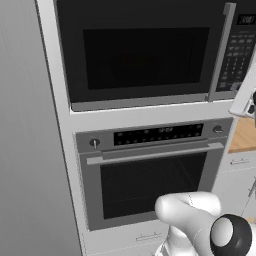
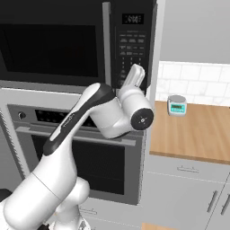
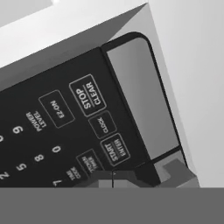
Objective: Open the microwave, place the bowl with waffle inside the microwave, then close the microwave door and turn it on.
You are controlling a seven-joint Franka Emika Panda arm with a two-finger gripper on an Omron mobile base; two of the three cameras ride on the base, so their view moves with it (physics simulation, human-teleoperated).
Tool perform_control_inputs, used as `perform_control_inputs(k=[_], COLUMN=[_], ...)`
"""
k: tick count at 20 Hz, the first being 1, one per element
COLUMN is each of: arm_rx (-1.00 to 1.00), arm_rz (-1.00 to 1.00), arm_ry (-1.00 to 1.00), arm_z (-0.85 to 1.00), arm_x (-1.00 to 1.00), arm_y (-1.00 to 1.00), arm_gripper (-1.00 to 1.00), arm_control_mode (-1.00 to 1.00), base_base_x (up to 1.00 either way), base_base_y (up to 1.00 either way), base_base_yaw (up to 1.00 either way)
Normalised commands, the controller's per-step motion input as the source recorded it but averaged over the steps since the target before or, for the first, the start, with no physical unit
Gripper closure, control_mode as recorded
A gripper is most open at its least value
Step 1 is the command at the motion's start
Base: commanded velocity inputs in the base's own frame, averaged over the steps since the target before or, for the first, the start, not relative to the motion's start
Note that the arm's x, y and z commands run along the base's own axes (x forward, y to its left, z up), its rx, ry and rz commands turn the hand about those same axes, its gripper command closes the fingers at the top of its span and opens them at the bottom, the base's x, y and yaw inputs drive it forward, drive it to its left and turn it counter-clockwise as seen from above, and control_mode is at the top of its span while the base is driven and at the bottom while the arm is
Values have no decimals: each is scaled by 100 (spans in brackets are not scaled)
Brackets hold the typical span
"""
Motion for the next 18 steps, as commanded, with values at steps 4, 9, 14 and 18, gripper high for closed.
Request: perform_control_inputs(k=[4, 9, 14, 18], arm_rx=[-5, -4, -3, -3], arm_rz=[0, 0, 0, 0], arm_ry=[0, 0, 0, 0], arm_z=[-10, -7, -3, -6], arm_x=[18, 15, 28, 32], arm_y=[0, 0, 0, 0], arm_gripper=[100, 100, 100, 100], arm_control_mode=[-100, -100, -100, -100], base_base_x=[0, 0, 0, 0], base_base_y=[0, 0, 0, 0], base_base_yaw=[0, 0, 0, 0])
